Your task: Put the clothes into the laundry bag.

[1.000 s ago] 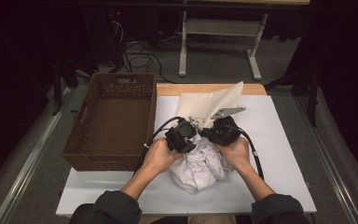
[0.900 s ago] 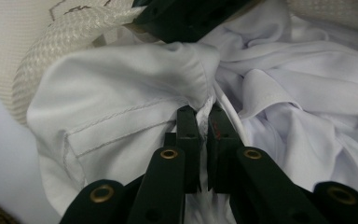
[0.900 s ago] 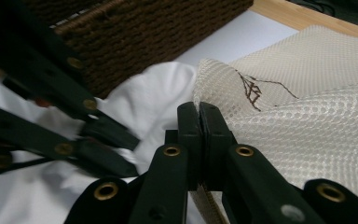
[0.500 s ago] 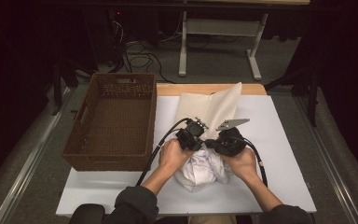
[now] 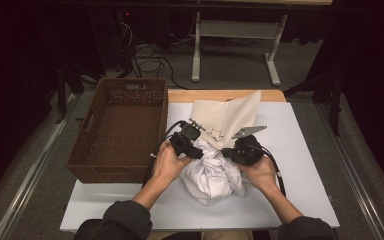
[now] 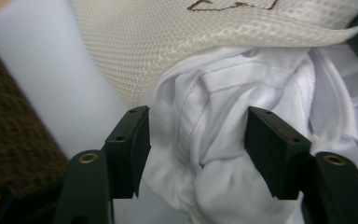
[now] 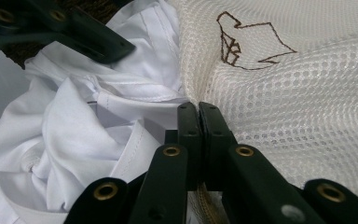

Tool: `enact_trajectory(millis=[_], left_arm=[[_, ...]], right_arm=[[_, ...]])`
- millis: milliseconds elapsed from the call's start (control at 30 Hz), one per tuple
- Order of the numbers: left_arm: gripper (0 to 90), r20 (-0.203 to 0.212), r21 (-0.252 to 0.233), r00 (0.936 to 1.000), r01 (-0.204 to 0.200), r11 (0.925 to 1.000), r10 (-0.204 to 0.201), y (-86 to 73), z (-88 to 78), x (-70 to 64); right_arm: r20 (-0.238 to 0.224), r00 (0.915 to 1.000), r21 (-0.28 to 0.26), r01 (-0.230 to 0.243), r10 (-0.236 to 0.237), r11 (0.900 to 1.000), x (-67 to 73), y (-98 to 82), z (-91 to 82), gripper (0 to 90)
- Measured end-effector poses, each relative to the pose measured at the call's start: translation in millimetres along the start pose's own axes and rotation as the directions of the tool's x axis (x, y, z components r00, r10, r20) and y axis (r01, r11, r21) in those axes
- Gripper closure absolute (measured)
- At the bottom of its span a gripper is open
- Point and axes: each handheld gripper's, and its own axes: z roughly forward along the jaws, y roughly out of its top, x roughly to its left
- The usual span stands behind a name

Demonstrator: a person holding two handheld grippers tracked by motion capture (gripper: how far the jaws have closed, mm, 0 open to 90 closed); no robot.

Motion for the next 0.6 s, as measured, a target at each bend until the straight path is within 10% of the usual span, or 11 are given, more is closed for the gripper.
enact_trajectory(millis=[100, 167, 233, 367, 600], left_arm=[[37.7, 0.119, 0.05, 0.9906, 0.062, 0.9968, -0.067, 3.0, 15.6, 10.5], [50.1, 0.163, 0.024, 0.9862, 0.026, 0.9994, -0.029, 3.8, 19.0, 6.3], [70.7, 0.042, -0.08, 0.9959, -0.077, 0.9938, 0.081, -1.8, 13.8, -8.9], [79.3, -0.096, -0.158, 0.9525, -0.301, 0.9404, 0.289, -16.1, -3.9, -45.5], [79.3, -0.077, -0.13, 0.9331, -0.359, 0.9244, 0.351, -9.9, -7.7, -57.1]], right_arm=[[-0.007, 0.9999, -0.001, -0.011, 0.011, 1.0, -1.7, 0.1, 0.9, 89.6], [-0.02, 0.9997, -0.013, -0.018, 0.017, 1.0, -3.7, -0.3, 1.4, 89.6], [-0.033, 0.9982, -0.024, -0.051, 0.05, 0.998, -6.0, -0.8, 1.7, 89.6], [0.013, 0.9996, -0.097, -0.022, 0.024, 0.995, -2.8, 4.8, -5.7, 89.7], [-0.032, 0.9995, -0.137, -0.009, 0.005, 0.991, 2.3, 23.0, -9.4, 89.7]])
